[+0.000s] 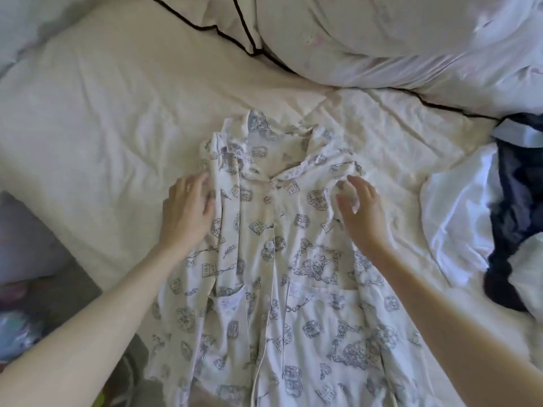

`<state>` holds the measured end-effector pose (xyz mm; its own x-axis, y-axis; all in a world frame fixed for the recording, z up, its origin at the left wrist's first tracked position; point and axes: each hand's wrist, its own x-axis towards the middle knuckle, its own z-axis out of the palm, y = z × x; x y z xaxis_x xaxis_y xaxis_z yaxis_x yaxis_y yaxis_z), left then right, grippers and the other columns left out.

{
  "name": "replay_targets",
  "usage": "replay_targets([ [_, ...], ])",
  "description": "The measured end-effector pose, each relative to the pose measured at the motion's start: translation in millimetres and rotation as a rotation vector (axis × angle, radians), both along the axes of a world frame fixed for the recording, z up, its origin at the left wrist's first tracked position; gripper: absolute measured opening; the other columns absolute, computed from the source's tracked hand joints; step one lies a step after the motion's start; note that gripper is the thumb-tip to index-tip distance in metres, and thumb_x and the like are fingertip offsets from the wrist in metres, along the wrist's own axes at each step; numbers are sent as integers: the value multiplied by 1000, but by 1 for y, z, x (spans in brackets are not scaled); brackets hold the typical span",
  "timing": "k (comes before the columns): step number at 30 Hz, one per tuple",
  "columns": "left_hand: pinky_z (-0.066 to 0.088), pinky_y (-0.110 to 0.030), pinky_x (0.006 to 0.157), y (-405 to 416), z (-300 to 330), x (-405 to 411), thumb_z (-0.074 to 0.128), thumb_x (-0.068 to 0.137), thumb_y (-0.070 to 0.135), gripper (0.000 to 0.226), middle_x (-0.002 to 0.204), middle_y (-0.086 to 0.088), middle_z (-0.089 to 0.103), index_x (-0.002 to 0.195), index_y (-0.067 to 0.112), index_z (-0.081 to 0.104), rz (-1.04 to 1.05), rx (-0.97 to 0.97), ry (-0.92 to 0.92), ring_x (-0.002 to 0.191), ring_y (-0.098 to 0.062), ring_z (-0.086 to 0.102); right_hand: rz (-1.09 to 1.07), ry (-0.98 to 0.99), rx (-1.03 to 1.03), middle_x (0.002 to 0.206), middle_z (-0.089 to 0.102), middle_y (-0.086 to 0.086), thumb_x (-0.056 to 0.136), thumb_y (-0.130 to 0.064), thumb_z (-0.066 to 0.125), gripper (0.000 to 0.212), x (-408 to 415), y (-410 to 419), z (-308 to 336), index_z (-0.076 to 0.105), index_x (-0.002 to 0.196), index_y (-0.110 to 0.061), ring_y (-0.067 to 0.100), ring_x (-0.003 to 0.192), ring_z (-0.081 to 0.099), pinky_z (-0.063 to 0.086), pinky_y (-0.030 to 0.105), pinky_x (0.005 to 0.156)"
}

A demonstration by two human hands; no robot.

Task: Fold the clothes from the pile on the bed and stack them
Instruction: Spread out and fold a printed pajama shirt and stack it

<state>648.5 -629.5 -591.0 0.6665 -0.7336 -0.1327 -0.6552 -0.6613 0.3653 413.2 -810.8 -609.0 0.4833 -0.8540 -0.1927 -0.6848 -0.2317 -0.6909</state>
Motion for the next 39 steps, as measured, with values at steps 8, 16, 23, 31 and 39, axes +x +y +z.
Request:
replay_targets([
  [8, 43, -46, 89, 140, -41, -69, 69, 83, 29, 52, 130, -16, 49, 126, 7, 50, 266, 116, 90, 119, -34, 45, 366, 210, -72, 151, 30, 10, 94, -29, 56, 51, -69, 170, -34, 43, 141, -14, 29, 143, 17, 12, 54, 116],
  [16, 37, -32, 80, 165, -18, 1, 53, 94, 14, 20, 102, -21, 65, 102, -2, 62, 588, -60, 136, 98, -35, 57, 333, 325, 1, 156, 20, 1, 98, -41, 44, 53, -73, 249, -33, 34, 146, -21, 21, 147, 6, -3, 41, 117],
  [23, 39, -36, 90, 193, 5, 54, 47, 92, 7, 25, 120, -19, 58, 114, 1, 57, 800, -120, 36, 111, -34, 53, 266, 351, 71, 156, 22, 0, 98, -35, 45, 53, -88, 295, -20, 31, 147, -21, 15, 145, 11, 2, 39, 117],
  [31, 39, -27, 89, 238, -49, -99, 56, 94, 25, 40, 121, -2, 54, 130, 9, 48, 490, 15, 752, 107, -14, 50, -13, 287, -37, 110, 65, 17, 79, 0, 72, 27, -119, 345, -4, 68, 106, 0, 40, 104, 59, 45, 50, 90],
  [39, 45, -27, 79, 250, -59, -116, 64, 88, 29, 26, 99, -5, 63, 103, 9, 57, 529, -131, 955, 91, -19, 58, -776, 183, 445, 81, 56, 3, 95, -29, 52, 19, -132, 360, -1, 52, 84, -14, 24, 83, 56, 44, 37, 78],
])
